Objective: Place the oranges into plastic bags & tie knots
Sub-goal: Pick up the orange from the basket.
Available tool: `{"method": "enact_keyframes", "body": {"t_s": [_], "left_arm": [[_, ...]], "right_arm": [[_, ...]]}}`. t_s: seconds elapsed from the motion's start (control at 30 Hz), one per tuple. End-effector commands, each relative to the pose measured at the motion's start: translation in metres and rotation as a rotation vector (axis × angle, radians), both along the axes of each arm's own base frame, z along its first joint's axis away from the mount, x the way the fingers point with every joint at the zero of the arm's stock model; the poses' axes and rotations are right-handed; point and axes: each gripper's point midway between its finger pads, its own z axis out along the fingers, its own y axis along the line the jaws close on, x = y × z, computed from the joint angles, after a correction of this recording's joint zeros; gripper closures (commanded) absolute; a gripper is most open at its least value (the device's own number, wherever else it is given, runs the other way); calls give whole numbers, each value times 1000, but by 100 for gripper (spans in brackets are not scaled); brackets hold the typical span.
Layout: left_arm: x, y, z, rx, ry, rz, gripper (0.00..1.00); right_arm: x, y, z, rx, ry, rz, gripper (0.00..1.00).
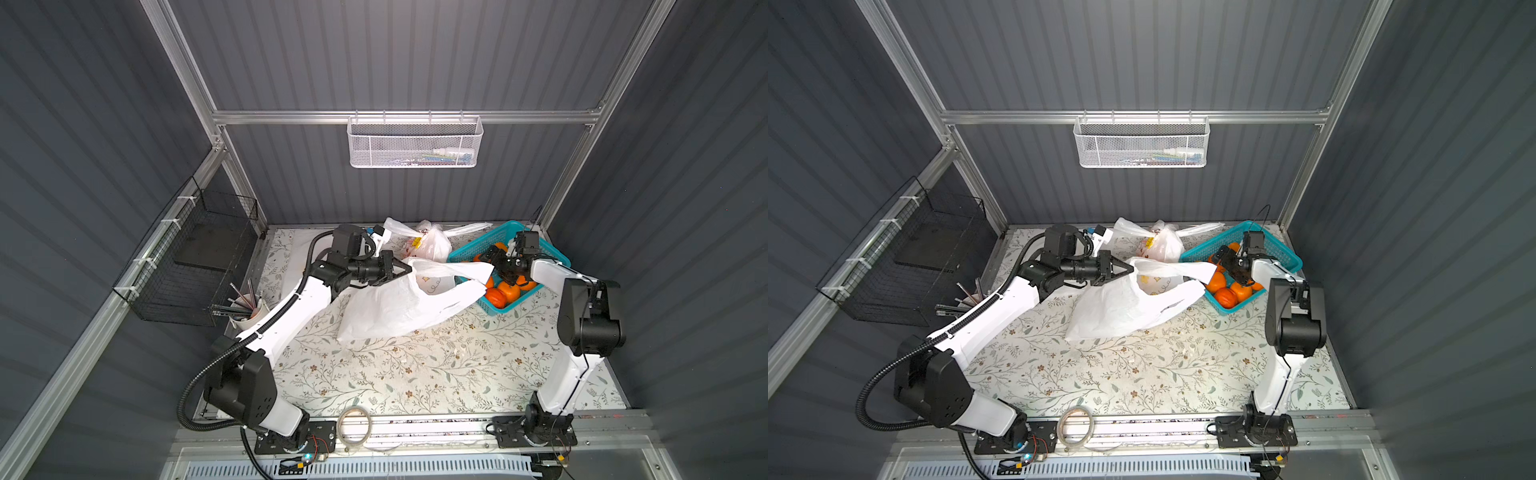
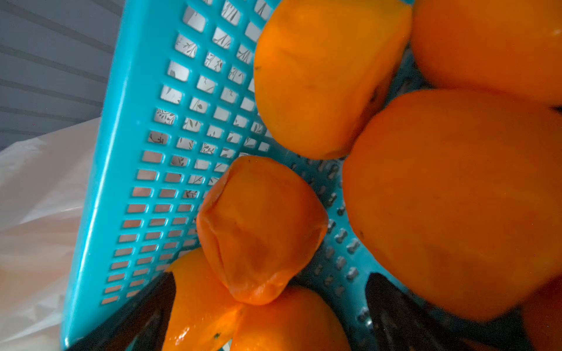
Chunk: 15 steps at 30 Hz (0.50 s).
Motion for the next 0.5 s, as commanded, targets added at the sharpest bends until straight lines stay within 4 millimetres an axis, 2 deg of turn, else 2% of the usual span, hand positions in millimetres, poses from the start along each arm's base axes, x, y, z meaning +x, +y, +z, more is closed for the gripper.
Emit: {"method": "enact_keyframes", "body": {"t_s": [0.0, 0.13, 0.23, 0.27, 0.4, 0.47], "left_arm": [[1, 0, -1, -13, 10, -13, 100], [1, 0, -1, -11, 7, -12, 100], [2, 1, -3, -6, 6, -8, 100], [2, 1, -3, -5, 8, -8, 100], [3, 0, -5, -2, 13, -8, 100], [3, 0, -5, -3, 12, -4, 100]], "right_arm": [[15, 4, 1, 26, -17, -23, 3], [18, 12, -13, 50, 12, -10, 6], [18, 14, -23, 66, 27, -17, 13], [17, 20, -21, 91, 27, 8, 16], [18, 20, -19, 86, 20, 10, 31], [16, 20, -16, 88, 16, 13, 35]]}}
